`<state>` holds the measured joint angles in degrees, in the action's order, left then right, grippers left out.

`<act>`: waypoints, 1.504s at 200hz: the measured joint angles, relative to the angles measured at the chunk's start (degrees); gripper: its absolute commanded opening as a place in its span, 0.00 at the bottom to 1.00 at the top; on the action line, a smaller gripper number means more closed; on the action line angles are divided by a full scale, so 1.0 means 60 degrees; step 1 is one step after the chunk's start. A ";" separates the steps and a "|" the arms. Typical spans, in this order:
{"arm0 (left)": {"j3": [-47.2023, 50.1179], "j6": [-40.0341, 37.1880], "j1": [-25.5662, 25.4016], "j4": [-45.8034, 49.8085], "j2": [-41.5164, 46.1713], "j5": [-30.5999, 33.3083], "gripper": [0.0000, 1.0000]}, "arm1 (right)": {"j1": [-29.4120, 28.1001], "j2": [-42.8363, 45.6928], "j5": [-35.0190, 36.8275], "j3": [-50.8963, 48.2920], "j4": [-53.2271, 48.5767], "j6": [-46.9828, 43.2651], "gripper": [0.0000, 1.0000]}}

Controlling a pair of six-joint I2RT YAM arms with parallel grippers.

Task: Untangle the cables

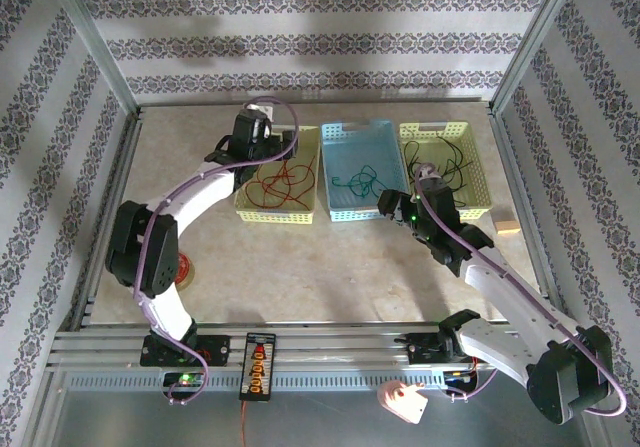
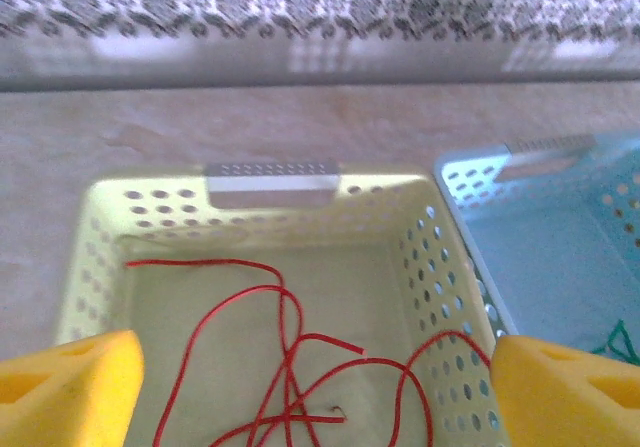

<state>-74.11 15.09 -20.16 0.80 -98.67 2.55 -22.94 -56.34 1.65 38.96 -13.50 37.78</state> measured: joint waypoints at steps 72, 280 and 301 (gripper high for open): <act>0.2058 0.0361 0.0004 -0.0033 0.2109 -0.0058 0.92 | 0.0153 -0.0404 -0.0084 0.0000 -0.0229 -0.0127 0.59; 0.7901 0.1676 0.1151 0.2266 0.7978 0.6426 0.99 | 0.2339 0.4510 0.3752 -0.5147 0.2463 -0.4149 0.98; 0.8342 0.1220 0.1188 0.1184 0.7737 0.6925 0.99 | 0.2277 0.3107 0.3912 -0.5158 0.3934 -0.4637 0.98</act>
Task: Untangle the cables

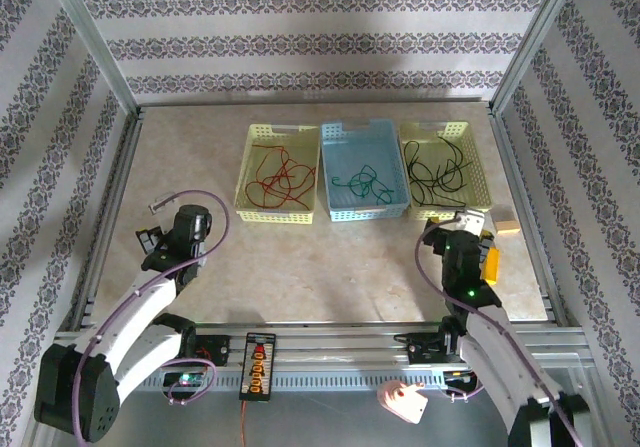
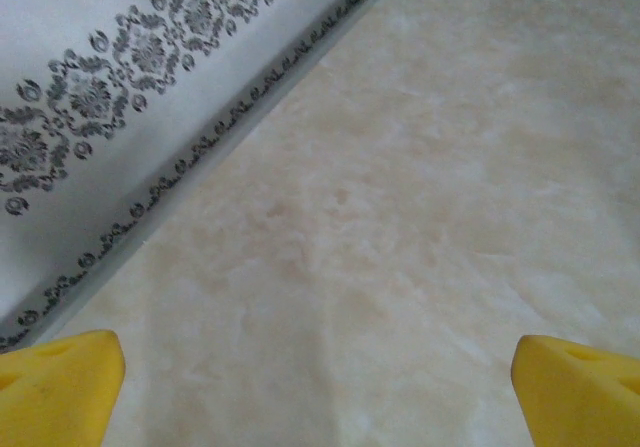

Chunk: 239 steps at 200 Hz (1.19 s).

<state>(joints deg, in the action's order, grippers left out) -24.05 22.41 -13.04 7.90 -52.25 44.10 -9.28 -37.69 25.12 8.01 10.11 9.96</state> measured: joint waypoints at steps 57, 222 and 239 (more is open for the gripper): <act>0.0798 -0.1202 0.0120 -0.3206 -0.2127 -0.0335 0.99 | 0.0066 -0.4812 -0.0280 0.0441 0.4135 -0.1428 0.98; 0.0747 -0.3697 0.1643 -1.0528 -0.6532 -0.5249 0.99 | 0.2189 -0.8473 -0.5162 0.1504 0.8827 -0.0951 0.98; 0.0652 -0.3679 0.1738 -1.0590 -0.6535 -0.5417 0.99 | 0.1898 -0.8473 -0.4532 0.1494 0.8830 -0.0922 0.98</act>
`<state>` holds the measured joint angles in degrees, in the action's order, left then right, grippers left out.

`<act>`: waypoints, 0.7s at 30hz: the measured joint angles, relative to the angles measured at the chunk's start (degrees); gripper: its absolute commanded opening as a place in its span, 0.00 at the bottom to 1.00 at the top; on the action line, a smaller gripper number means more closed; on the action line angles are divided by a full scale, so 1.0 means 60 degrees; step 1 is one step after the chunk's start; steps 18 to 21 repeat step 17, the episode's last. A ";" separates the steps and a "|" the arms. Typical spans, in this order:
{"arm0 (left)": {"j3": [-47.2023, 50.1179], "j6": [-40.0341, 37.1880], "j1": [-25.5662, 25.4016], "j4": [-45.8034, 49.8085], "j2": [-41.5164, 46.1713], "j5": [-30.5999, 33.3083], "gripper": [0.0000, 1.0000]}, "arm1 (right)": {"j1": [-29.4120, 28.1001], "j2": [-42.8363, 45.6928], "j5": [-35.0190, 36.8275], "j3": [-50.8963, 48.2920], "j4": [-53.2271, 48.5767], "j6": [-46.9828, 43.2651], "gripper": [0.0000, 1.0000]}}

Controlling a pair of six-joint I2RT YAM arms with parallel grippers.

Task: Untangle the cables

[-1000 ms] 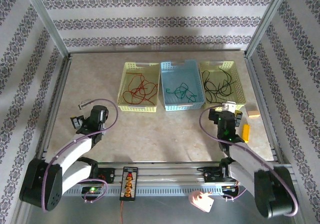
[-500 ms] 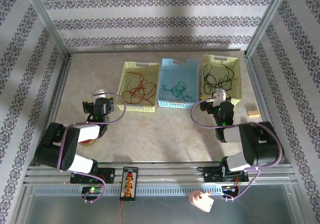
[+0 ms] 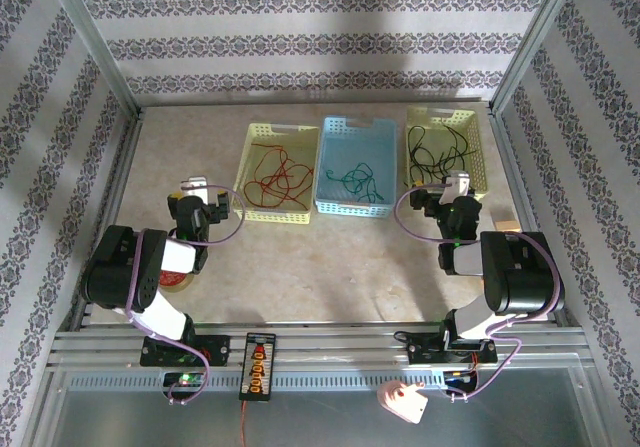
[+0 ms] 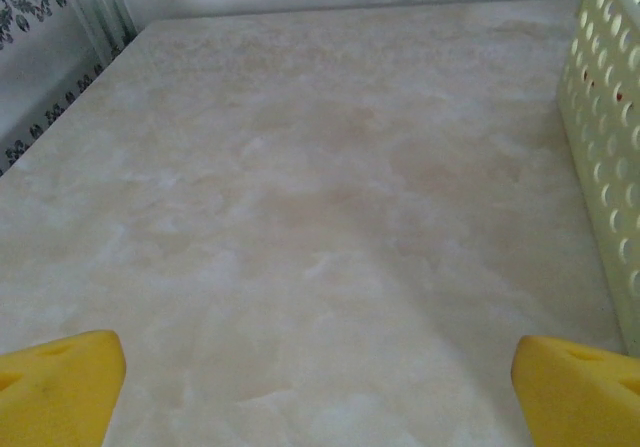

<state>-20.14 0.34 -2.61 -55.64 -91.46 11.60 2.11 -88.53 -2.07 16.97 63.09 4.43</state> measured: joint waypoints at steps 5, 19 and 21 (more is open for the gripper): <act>-0.0018 0.0011 0.0018 -0.0015 0.0000 -0.0178 0.99 | -0.0335 0.0004 0.0535 0.0076 -0.0233 -0.0058 0.98; -0.0018 0.0011 0.0018 -0.0015 0.0000 -0.0186 0.99 | -0.0135 0.0004 -0.0248 0.0594 -0.0994 -0.0229 0.98; -0.0018 0.0011 0.0018 -0.0015 0.0000 -0.0186 0.99 | -0.0135 0.0004 -0.0248 0.0594 -0.0994 -0.0229 0.98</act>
